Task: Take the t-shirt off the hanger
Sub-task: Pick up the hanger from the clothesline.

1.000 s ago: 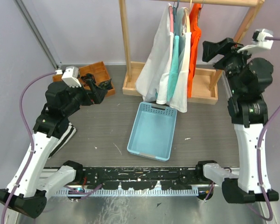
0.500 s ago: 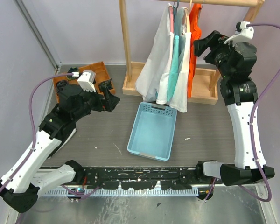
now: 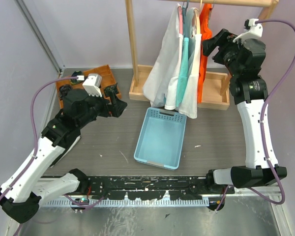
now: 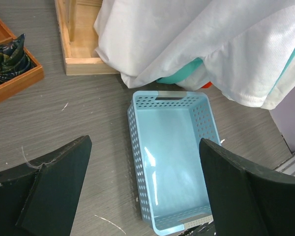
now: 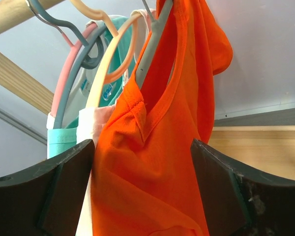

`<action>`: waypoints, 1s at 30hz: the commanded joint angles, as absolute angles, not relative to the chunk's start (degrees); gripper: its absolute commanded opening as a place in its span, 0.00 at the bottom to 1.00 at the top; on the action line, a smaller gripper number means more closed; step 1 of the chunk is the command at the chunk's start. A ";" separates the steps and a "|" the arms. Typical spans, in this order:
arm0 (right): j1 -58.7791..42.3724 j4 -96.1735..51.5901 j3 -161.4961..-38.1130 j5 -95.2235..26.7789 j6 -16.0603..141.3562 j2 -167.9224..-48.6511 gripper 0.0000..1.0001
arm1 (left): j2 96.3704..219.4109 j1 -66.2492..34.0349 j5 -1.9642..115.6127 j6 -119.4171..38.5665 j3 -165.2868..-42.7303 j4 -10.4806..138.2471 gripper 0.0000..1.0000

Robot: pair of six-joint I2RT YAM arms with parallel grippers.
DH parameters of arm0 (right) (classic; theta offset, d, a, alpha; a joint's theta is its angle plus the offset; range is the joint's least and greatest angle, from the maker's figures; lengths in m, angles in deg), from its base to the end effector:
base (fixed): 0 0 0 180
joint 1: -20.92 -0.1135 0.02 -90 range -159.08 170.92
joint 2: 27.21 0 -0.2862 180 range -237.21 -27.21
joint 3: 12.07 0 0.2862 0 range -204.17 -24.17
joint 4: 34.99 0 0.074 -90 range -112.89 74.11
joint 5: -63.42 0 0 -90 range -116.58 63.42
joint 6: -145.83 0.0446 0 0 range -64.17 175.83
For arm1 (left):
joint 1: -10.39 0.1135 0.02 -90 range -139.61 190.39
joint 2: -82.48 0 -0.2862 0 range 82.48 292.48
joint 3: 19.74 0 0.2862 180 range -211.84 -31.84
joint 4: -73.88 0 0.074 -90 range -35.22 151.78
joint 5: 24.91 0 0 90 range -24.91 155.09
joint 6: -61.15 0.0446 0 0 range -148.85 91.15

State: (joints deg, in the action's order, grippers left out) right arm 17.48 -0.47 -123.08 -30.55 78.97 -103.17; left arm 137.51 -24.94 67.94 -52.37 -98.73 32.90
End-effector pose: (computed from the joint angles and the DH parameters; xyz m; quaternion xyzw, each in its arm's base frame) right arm 0.3026 0.0213 0.5566 0.0961 0.6972 0.1869 0.6853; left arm 0.1896 -0.1317 0.4296 0.0680 0.8010 -0.2747 0.5276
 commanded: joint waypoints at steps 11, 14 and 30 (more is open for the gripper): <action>17.50 -0.52 -124.73 -26.27 76.63 -103.13 0.76 | 139.17 -25.46 68.28 -50.91 -102.48 32.95 0.98; 17.50 -0.17 -125.62 -26.31 76.16 -103.85 0.75 | 139.49 -25.55 68.29 -50.91 -102.88 33.04 0.98; 17.50 0.05 -130.14 -28.12 75.09 -108.23 0.57 | 139.88 -25.69 68.33 -50.80 -103.02 33.90 0.98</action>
